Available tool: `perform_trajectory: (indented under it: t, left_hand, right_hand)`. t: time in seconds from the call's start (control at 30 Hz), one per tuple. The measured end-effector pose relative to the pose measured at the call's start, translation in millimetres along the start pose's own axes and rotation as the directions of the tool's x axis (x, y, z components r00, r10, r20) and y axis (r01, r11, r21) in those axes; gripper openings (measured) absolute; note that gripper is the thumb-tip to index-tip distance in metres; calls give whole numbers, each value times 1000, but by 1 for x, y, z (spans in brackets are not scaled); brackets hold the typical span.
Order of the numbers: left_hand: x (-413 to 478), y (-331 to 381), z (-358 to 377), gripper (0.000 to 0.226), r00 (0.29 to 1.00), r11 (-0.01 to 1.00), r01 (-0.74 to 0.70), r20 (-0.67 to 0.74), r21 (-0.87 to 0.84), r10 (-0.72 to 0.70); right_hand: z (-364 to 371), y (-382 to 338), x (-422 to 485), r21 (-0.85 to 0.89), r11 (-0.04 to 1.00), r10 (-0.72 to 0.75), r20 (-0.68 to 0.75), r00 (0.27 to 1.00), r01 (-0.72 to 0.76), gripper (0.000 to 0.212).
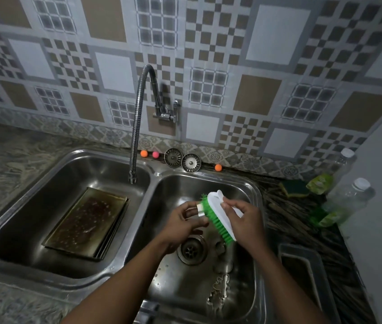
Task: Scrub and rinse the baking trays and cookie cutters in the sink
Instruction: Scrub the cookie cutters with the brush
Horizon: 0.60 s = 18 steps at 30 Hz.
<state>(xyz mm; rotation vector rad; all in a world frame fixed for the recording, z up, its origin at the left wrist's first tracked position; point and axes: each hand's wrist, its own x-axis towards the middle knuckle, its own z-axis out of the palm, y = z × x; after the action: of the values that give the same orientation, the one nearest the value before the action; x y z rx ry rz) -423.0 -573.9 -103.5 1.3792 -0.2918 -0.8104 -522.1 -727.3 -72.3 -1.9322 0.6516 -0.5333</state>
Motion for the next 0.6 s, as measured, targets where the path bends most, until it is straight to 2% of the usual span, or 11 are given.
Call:
perform_trajectory:
  t: [0.07, 0.17, 0.3, 0.6]
  left_hand:
    - [5, -2, 0, 42, 1000, 995, 21, 1, -96, -21]
    - [10, -5, -1, 44, 1000, 987, 22, -2, -160, -23]
    - [9, -10, -5, 46, 999, 982, 44, 24, -182, -40]
    - [12, -16, -2, 42, 999, 984, 33, -36, -174, -40]
  right_hand:
    - [-1, 2, 4, -1, 1000, 11, -23, 1000, -11, 15]
    - [-1, 6, 4, -9, 1000, 16, 57, 998, -16, 15]
    - [-1, 18, 6, -127, 992, 27, 54, 998, -20, 17]
    - [13, 13, 8, -185, 983, 18, 21, 1000, -14, 20]
